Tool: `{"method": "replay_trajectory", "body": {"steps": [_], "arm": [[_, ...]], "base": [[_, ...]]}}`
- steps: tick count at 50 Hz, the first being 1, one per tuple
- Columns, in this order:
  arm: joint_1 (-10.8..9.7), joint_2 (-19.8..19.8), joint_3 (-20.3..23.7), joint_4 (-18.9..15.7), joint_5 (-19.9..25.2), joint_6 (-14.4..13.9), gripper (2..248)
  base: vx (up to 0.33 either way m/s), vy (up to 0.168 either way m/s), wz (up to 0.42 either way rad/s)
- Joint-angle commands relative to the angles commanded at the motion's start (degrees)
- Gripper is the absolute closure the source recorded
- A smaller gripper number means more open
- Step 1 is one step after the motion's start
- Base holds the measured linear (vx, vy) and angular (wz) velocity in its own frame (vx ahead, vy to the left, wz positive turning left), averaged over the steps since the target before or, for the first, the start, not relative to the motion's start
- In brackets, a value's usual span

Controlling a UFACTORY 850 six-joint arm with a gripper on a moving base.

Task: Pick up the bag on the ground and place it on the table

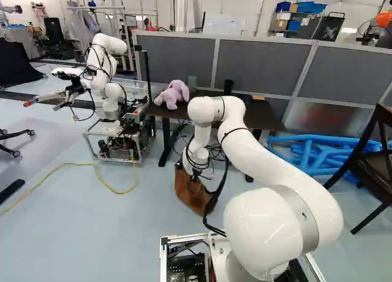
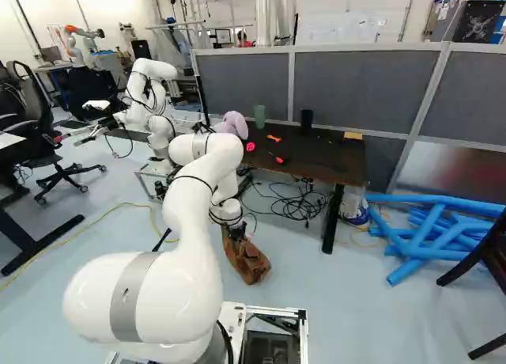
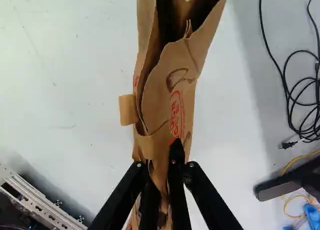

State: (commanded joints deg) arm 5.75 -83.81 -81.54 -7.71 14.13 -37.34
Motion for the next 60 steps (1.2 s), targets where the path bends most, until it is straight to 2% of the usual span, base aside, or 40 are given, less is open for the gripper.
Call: {"method": "replay_trajectory", "body": {"steps": [10,35,60], "arm": [[0.0,0.7,0.6,0.0,0.0,0.0,229],[0.0,5.9,5.5,0.1,-0.2,0.0,229],[0.0,11.3,10.1,2.7,-0.8,0.0,229]], "base": [[0.0,0.0,0.0],[0.0,0.0,0.0],[0.0,0.0,0.0]]}}
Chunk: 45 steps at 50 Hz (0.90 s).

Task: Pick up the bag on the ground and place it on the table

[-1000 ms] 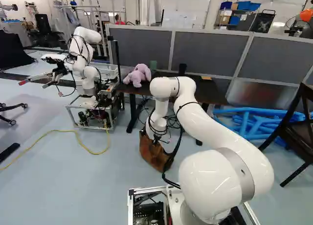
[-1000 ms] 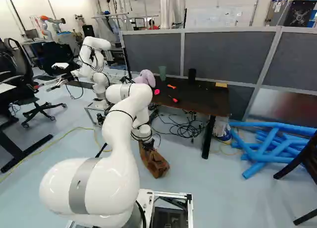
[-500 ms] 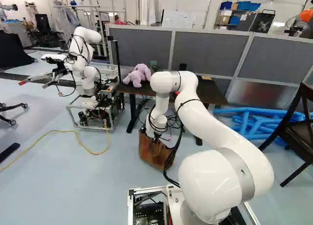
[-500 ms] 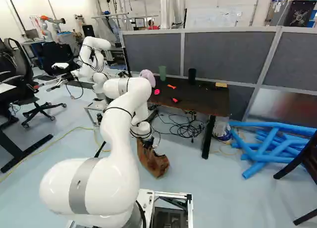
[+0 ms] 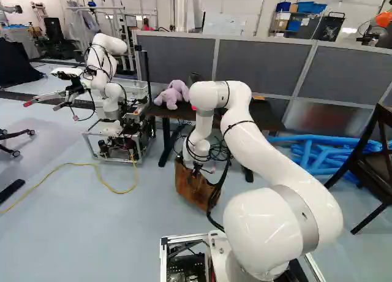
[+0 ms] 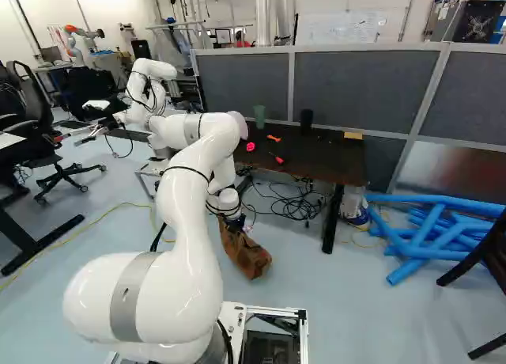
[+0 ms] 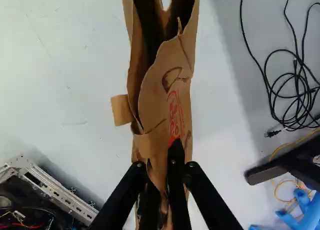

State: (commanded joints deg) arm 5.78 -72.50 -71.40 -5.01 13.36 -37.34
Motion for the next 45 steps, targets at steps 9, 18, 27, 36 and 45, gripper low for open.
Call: {"method": "replay_trajectory", "body": {"steps": [9,18,27,36,45], "arm": [[0.0,1.9,1.6,1.6,-0.7,0.0,229],[0.0,3.9,3.2,3.2,-2.0,0.0,229],[0.0,5.8,4.7,4.6,-3.4,0.0,229],[0.0,7.8,6.2,5.5,-5.1,0.0,229],[0.0,9.8,7.7,5.9,-7.2,0.0,229]], "base": [[0.0,0.0,0.0],[0.0,0.0,0.0],[0.0,0.0,0.0],[0.0,0.0,0.0],[0.0,0.0,0.0]]}}
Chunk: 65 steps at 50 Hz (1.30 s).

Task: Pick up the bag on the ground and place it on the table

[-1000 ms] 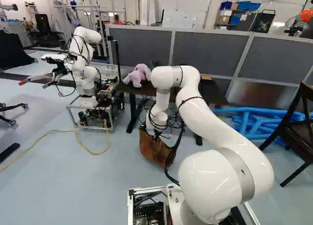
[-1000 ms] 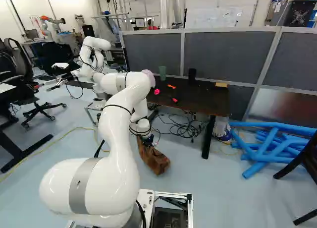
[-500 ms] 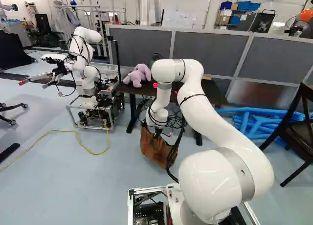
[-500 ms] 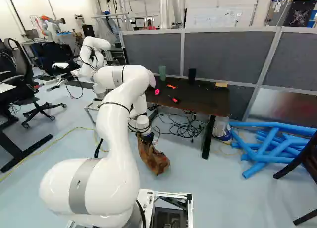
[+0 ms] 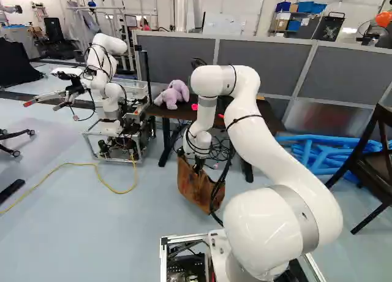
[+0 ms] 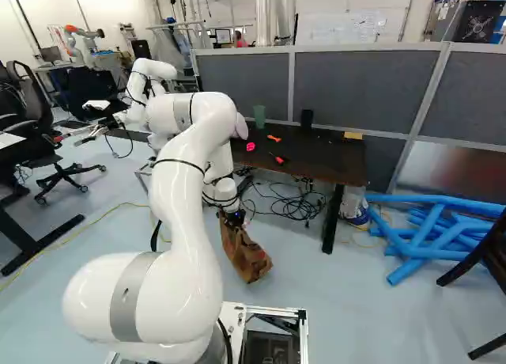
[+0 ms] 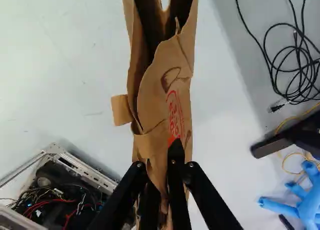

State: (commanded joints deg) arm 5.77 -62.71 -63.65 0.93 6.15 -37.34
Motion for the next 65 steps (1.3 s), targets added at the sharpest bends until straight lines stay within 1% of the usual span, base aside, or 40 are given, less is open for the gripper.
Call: {"method": "replay_trajectory", "body": {"steps": [30,65], "arm": [[0.0,6.8,4.9,0.6,-5.7,0.0,229],[0.1,15.3,11.1,0.6,-6.1,0.0,229]], "base": [[0.0,0.0,0.0],[0.0,0.0,0.0]]}}
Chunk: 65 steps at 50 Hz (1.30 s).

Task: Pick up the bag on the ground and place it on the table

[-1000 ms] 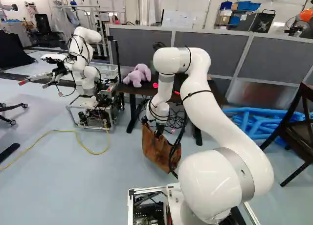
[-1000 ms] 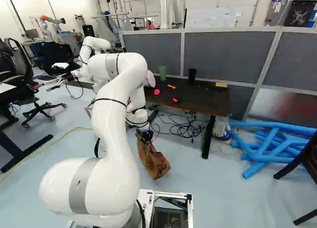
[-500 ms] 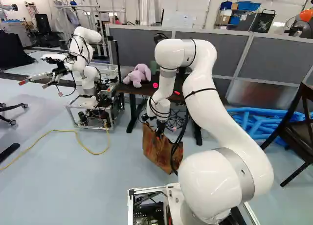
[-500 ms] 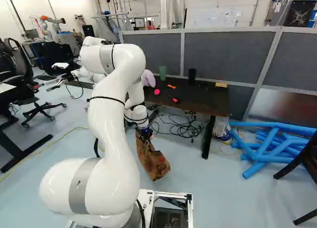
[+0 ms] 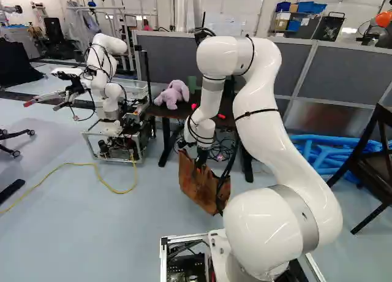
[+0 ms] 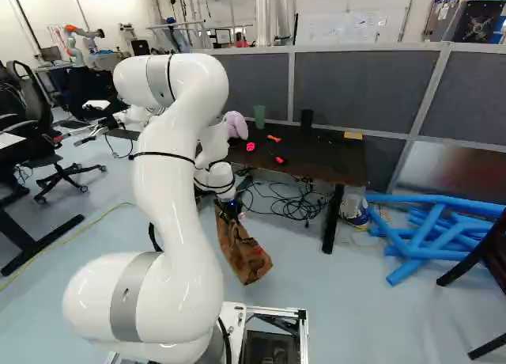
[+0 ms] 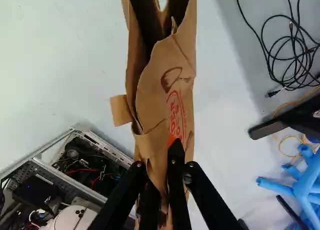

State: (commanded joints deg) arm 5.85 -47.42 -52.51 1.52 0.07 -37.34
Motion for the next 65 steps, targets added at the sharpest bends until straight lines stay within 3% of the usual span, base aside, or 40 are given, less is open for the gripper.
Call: {"method": "replay_trajectory", "body": {"steps": [65], "arm": [[0.3,17.8,12.4,0.0,-1.2,0.0,229]], "base": [[0.0,0.0,0.0]]}}
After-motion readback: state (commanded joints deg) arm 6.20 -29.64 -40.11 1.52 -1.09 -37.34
